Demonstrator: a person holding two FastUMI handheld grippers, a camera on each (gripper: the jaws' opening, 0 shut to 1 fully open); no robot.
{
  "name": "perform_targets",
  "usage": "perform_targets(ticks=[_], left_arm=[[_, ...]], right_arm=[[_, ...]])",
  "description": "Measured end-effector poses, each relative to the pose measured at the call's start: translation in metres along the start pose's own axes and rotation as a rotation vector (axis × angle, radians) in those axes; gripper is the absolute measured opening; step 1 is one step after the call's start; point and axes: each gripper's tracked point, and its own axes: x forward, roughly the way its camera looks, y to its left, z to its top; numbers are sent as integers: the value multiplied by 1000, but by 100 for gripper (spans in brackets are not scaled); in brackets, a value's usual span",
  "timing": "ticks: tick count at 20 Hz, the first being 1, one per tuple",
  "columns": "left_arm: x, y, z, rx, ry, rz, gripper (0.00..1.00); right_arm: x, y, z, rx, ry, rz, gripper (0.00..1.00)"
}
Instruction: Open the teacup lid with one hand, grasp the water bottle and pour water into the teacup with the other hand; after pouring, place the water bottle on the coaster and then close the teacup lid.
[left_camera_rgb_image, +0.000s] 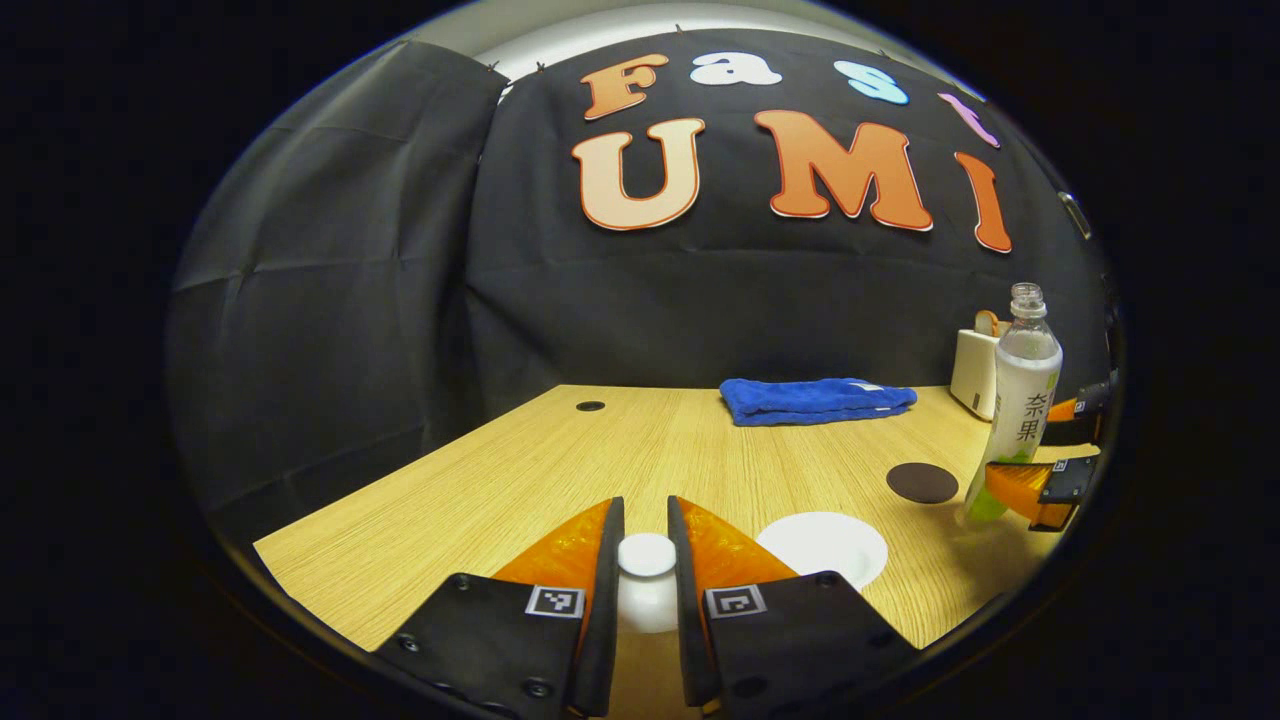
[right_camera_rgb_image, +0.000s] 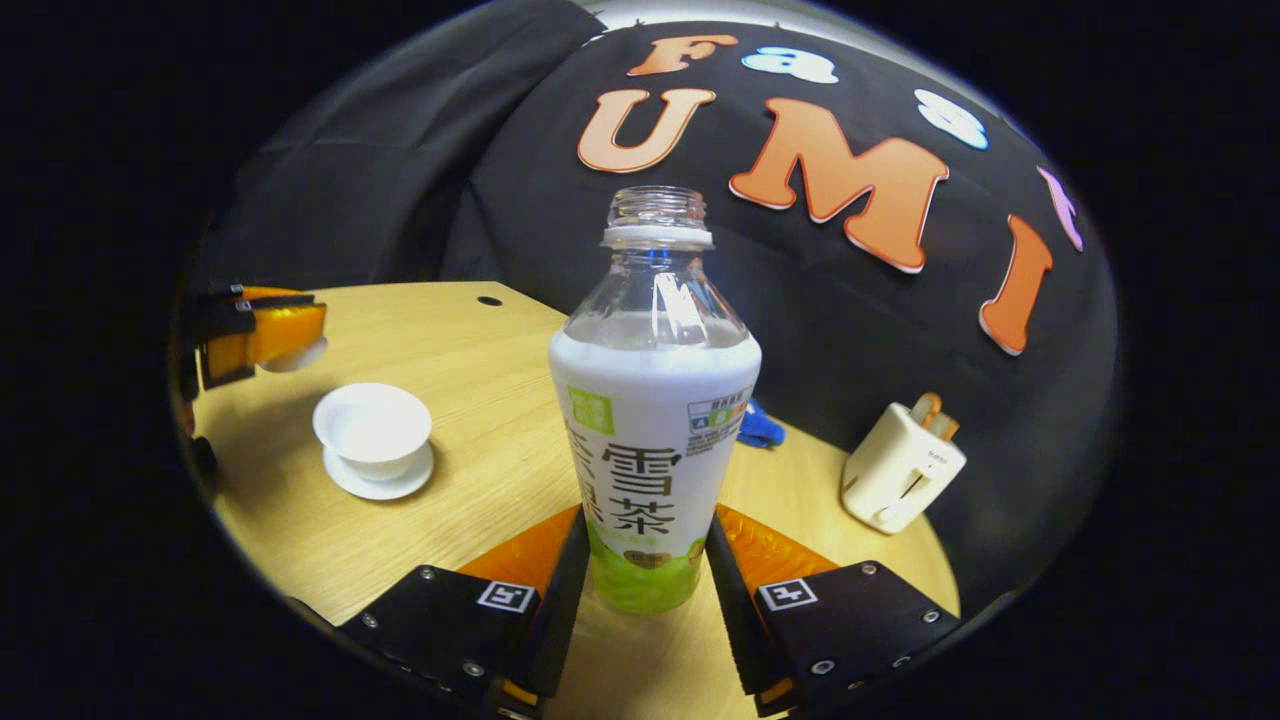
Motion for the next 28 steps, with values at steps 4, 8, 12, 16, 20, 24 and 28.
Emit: perform_targets(ticks=[4, 8, 12, 16, 20, 24, 28], left_arm=[[-3, 9, 1, 3, -4, 9, 30], [-3, 13, -1, -1, -5, 10, 30], [-6, 21, -3, 0, -1, 20, 30], [-10, 30, -4, 16, -3, 38, 27], [-14, 35, -1, 20, -20, 46, 30], [-17, 37, -4, 11, -10, 40, 30], [-22, 44, -1, 16, -14, 48, 30]], right_arm=[[0, -9, 13, -204, -44, -91, 67], [7, -9, 22, -509, -99, -179, 66], [13, 3, 19, -682, -122, -196, 65], [11, 5, 29, -883, -177, -253, 65], [15, 7, 35, -1025, -201, -278, 65], [19, 7, 40, -1115, -223, -276, 65], [20, 4, 52, -1193, -256, -288, 65]])
